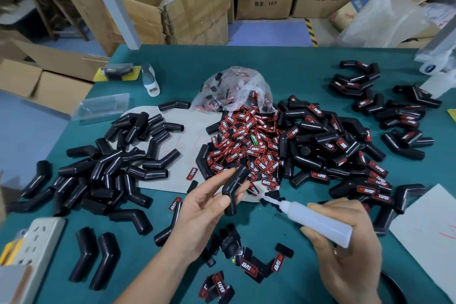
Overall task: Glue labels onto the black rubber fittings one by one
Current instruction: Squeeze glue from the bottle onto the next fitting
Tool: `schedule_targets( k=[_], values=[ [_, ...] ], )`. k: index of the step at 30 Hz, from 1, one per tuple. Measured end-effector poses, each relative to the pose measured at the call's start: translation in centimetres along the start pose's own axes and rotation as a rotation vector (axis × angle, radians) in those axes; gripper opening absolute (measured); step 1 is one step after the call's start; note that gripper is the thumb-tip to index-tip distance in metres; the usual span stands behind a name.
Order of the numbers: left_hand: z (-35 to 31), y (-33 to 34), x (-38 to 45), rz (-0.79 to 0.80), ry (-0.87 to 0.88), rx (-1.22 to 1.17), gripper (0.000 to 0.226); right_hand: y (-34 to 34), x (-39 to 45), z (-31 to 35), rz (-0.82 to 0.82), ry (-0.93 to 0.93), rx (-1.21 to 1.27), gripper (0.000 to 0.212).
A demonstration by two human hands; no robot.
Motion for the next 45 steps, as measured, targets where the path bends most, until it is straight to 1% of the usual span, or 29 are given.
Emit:
schedule_targets(
  k=[3,6,9,11,17,22,25,28,32,35,38,41,45],
  values=[
    [-0.07,-0.02,0.03,-0.009,0.006,-0.012,0.058,0.33,0.07,0.19,0.028,-0.020,0.018,0.021],
    [-0.08,-0.06,0.03,-0.009,0.005,-0.011,0.058,0.17,0.10,0.11,0.019,-0.028,0.022,0.019],
    [-0.07,-0.05,0.01,-0.001,0.001,-0.008,0.057,0.16,0.13,-0.03,0.013,-0.018,0.017,0.022],
    [-0.05,-0.05,0.00,0.002,0.003,-0.007,0.057,0.35,0.08,0.07,0.029,-0.028,0.024,0.018],
    [-0.06,0.02,0.01,0.006,0.003,-0.003,0.057,0.33,0.05,0.01,0.025,-0.016,0.023,0.025],
    [-0.18,0.18,0.00,0.002,0.015,-0.041,0.057,0.18,-0.01,0.03,0.021,-0.015,0.016,0.017],
    [-0.15,0.20,-0.05,-0.008,0.018,-0.062,0.058,0.16,0.02,0.01,0.017,-0.014,0.022,0.024],
    [-0.27,0.32,-0.01,-0.001,0.018,-0.069,0.058,0.46,0.10,0.27,0.036,-0.038,0.031,0.018],
    [-0.39,0.37,0.08,0.000,0.016,-0.077,0.058,0.31,0.04,0.07,0.028,-0.016,0.027,0.023],
    [-0.40,0.40,0.08,0.000,0.018,-0.092,0.057,0.29,0.07,0.12,0.026,-0.020,0.031,0.018],
    [-0.30,0.42,0.11,0.003,0.012,-0.091,0.057,0.38,0.12,0.15,0.025,-0.034,0.042,0.022],
    [-0.19,0.43,0.06,0.000,0.003,-0.093,0.058,0.23,0.04,-0.02,0.019,-0.024,0.036,0.018],
    [-0.25,0.49,0.06,0.001,0.000,-0.104,0.057,0.27,-0.05,-0.15,0.025,-0.026,0.026,0.018]
  ],
)
Point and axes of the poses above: each hand's wrist, its own x-axis towards the middle knuckle, its own y-axis out of the palm, z = x × y, the point moved 9 cm from there along x, towards the middle knuckle, and after that the axes turned 13 degrees about z, right-handed, at the moved point
